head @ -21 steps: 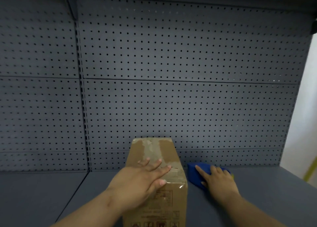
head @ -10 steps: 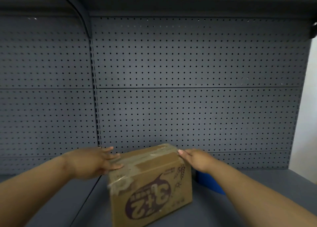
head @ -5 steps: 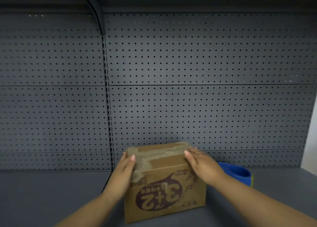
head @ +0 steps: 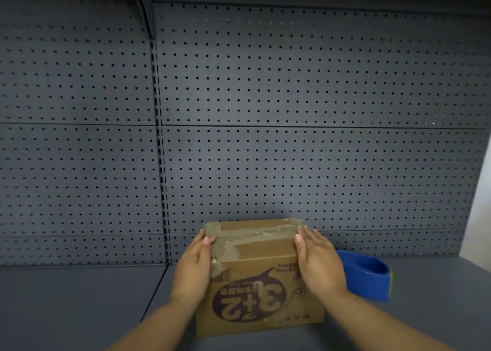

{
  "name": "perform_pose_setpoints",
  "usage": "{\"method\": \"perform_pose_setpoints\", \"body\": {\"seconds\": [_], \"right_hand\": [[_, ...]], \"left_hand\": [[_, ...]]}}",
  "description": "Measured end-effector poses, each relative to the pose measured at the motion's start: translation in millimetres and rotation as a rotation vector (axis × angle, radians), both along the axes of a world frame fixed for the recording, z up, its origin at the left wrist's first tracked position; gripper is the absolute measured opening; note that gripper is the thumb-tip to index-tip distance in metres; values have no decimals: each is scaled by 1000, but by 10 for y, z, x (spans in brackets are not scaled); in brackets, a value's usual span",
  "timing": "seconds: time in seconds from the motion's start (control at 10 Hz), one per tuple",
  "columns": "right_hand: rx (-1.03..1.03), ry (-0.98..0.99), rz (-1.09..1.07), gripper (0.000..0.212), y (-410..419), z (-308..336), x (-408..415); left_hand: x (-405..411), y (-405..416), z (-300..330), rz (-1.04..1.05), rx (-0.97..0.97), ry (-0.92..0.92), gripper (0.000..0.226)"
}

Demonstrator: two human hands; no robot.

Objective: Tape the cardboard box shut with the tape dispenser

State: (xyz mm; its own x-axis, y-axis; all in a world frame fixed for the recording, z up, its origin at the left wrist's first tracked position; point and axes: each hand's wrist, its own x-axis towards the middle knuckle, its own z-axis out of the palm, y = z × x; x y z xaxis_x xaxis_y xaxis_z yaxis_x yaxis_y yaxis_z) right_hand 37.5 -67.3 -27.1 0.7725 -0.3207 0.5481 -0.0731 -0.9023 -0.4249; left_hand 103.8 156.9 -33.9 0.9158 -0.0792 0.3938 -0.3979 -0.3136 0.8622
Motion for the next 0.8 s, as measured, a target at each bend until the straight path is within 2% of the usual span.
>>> {"method": "perform_pose_setpoints", "body": {"seconds": [0.2,0.4,0.5,0.6,0.7,0.8], "right_hand": [[-17,-88,-52,111,49,-37,19],[2,-80,-17,107,40,-16,-20],[177,-76,56,85,15,84,-59],[636,-28,198,52,17,343,-193],[788,-47,201,51,-37,676,-388],[679,-192,218,51,-143,1143,-676]], "left_hand": [[-9,-27,0,80,35,-30,38],[-18,-11,16,40,21,-18,37],[8,27,69,-55,-31,70,40],[-40,89,187,-179,-111,237,55],[-77,155,322,-193,-145,339,65],[-122,187,513,-69,12,174,64]]}}
